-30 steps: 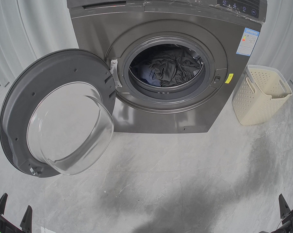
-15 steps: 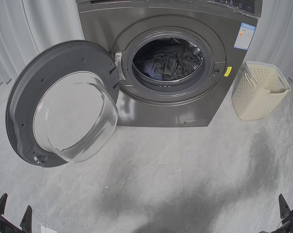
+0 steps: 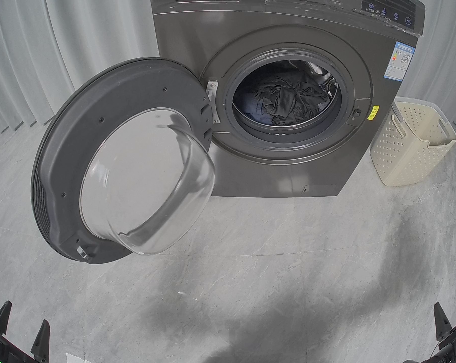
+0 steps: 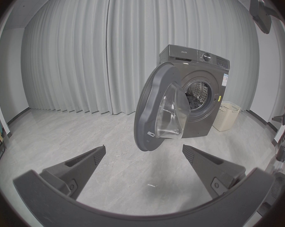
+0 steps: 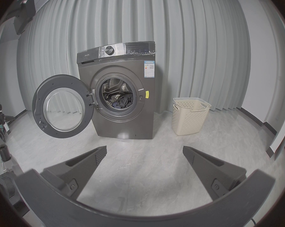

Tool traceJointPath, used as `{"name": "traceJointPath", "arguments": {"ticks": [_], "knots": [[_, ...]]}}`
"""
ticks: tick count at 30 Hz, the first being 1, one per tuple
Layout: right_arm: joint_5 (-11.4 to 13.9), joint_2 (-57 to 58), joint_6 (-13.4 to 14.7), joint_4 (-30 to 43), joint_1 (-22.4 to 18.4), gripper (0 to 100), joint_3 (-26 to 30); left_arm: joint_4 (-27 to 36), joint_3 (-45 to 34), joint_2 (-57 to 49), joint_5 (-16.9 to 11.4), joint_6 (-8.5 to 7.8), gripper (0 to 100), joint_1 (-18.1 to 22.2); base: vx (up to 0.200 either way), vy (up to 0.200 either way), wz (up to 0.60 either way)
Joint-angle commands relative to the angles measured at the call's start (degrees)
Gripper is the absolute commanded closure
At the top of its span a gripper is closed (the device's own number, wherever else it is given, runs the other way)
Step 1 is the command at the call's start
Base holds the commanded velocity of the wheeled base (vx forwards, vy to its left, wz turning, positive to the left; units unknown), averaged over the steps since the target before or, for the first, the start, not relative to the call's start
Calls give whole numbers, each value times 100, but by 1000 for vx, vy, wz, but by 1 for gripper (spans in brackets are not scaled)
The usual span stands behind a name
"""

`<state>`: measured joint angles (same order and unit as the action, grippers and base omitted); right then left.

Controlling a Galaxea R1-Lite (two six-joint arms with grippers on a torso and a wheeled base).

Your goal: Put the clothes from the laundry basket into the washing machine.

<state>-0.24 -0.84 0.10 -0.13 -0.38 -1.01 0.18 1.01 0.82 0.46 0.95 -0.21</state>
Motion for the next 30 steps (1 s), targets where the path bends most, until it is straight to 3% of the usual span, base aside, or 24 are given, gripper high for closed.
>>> {"name": "traceJointPath", "arguments": {"ticks": [1,5,14,26,30], "knots": [[-2,23,-1,-4,3,0,92,-1,-84,-73,-2,-7,0,-6,200,0,0],[-2,23,-1,-4,3,0,92,-1,-84,-73,-2,-7,0,3,200,0,0],[-2,23,-1,-4,3,0,92,-1,-84,-73,6,-7,0,3,0,0,0],[-2,23,-1,-4,3,0,92,-1,-92,-73,-2,-42,0,3,0,200,0],[-2,23,-1,-4,3,0,92,-1,-92,-73,15,-113,0,3,0,0,0]]}}
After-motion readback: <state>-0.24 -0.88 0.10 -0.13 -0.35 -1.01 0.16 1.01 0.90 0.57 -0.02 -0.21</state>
